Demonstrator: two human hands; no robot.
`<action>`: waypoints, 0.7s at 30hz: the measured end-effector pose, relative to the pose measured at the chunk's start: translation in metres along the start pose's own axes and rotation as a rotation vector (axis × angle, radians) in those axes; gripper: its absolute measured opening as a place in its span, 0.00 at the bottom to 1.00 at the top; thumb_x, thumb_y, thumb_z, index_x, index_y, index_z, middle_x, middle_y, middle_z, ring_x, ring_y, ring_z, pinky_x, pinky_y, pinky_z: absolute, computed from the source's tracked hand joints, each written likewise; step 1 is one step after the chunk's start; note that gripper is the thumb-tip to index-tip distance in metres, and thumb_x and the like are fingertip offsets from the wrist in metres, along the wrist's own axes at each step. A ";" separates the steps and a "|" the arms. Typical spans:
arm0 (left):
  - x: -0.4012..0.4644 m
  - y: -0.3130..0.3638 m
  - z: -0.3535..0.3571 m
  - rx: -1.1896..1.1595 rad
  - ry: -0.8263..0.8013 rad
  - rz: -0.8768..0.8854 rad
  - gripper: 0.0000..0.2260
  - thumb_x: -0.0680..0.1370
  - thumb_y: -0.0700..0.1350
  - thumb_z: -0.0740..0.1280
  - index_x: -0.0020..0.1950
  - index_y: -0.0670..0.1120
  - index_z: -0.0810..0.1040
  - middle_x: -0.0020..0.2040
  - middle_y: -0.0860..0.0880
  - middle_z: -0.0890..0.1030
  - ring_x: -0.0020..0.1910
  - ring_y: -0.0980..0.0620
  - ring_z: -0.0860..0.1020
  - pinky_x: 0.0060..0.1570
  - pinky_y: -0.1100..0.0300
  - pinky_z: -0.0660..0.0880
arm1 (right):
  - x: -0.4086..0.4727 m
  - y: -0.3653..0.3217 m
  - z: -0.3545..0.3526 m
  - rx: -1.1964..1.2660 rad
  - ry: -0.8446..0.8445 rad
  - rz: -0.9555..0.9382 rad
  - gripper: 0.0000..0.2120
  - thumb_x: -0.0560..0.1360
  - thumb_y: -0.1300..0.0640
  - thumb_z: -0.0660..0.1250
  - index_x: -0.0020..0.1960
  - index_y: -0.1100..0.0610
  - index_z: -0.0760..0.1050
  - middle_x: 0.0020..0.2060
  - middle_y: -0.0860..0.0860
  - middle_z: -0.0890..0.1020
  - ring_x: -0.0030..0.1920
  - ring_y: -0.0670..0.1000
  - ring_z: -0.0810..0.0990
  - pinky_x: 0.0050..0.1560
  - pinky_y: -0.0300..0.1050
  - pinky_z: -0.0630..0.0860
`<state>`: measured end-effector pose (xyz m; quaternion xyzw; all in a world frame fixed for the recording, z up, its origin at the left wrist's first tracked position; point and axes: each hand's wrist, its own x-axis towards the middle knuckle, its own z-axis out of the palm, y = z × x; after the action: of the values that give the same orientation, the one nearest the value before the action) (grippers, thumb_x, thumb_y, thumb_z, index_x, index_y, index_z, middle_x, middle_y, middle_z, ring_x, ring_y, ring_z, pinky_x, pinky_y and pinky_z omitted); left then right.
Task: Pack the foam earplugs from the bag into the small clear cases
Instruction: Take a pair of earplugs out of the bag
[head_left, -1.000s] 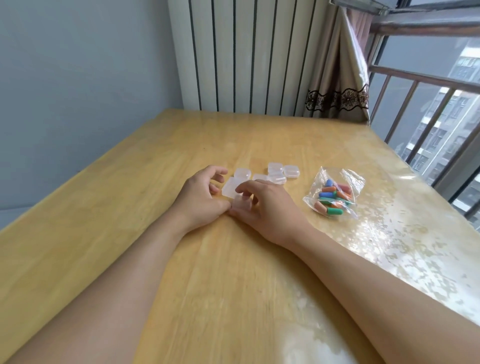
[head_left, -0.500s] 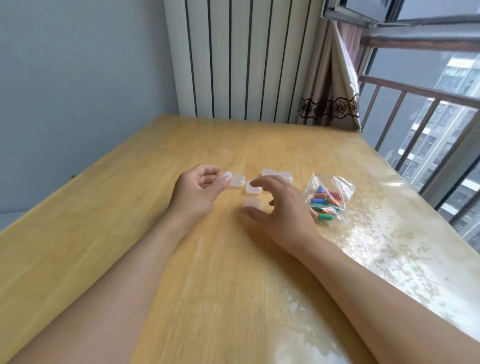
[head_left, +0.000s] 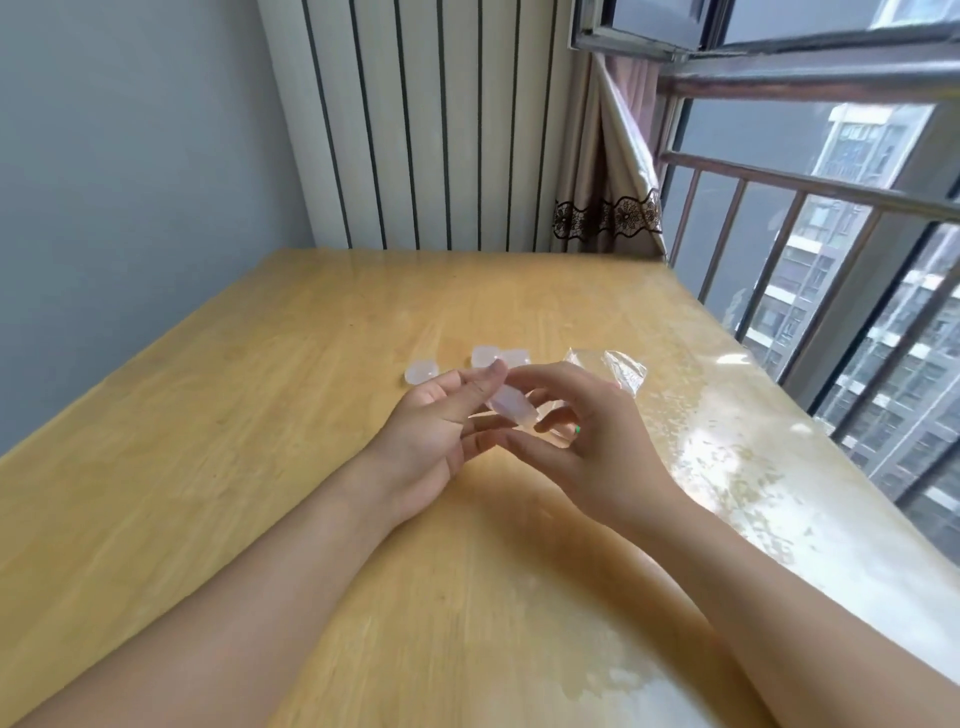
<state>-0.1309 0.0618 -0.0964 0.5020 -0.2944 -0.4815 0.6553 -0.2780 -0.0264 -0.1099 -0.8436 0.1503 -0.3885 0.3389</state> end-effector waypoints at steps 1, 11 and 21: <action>0.001 0.001 0.005 -0.026 -0.003 -0.015 0.22 0.77 0.54 0.70 0.63 0.39 0.79 0.56 0.38 0.84 0.52 0.45 0.81 0.45 0.63 0.78 | 0.001 0.000 0.000 0.000 0.027 -0.002 0.17 0.72 0.60 0.77 0.59 0.52 0.82 0.47 0.45 0.83 0.48 0.46 0.81 0.45 0.37 0.78; 0.003 -0.014 0.007 0.921 0.139 0.601 0.19 0.69 0.58 0.76 0.58 0.56 0.81 0.52 0.60 0.82 0.47 0.58 0.82 0.37 0.60 0.81 | 0.011 0.006 -0.016 0.140 0.089 0.333 0.14 0.78 0.58 0.69 0.35 0.61 0.77 0.26 0.50 0.71 0.28 0.47 0.71 0.34 0.48 0.70; -0.002 -0.010 0.014 0.454 0.014 0.250 0.12 0.75 0.41 0.75 0.57 0.48 0.83 0.44 0.48 0.88 0.43 0.50 0.86 0.41 0.61 0.81 | 0.013 -0.006 -0.020 0.399 -0.029 0.507 0.14 0.80 0.51 0.67 0.42 0.57 0.84 0.32 0.54 0.79 0.31 0.49 0.76 0.31 0.42 0.73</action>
<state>-0.1474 0.0575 -0.1010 0.5993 -0.4502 -0.3149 0.5822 -0.2846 -0.0375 -0.0889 -0.7016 0.2720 -0.3015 0.5856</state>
